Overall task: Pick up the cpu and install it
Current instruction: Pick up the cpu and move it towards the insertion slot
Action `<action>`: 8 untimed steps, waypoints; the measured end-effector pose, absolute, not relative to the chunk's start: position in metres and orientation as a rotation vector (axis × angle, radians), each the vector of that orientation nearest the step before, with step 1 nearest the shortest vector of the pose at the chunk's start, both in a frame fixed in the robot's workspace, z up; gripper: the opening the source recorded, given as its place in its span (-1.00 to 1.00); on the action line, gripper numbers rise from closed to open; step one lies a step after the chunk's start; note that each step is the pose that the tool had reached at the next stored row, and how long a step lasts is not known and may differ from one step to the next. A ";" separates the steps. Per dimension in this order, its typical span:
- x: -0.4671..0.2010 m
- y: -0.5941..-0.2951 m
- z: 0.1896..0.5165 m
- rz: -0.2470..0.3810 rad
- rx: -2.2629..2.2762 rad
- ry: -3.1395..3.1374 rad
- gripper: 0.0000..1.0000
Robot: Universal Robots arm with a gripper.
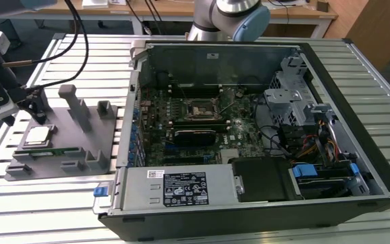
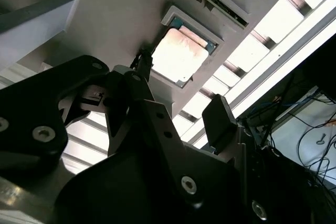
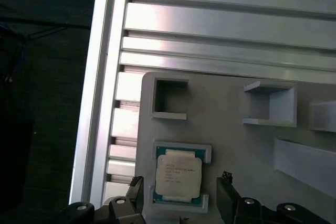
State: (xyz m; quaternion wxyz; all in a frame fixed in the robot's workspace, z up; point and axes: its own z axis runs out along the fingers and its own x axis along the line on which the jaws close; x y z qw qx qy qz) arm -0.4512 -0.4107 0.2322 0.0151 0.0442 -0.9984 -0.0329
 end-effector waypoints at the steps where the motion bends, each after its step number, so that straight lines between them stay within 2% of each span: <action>1: -0.451 -0.411 0.231 -0.102 0.137 -3.107 0.32; 8: -0.453 -0.411 0.221 -0.099 0.131 -3.109 0.32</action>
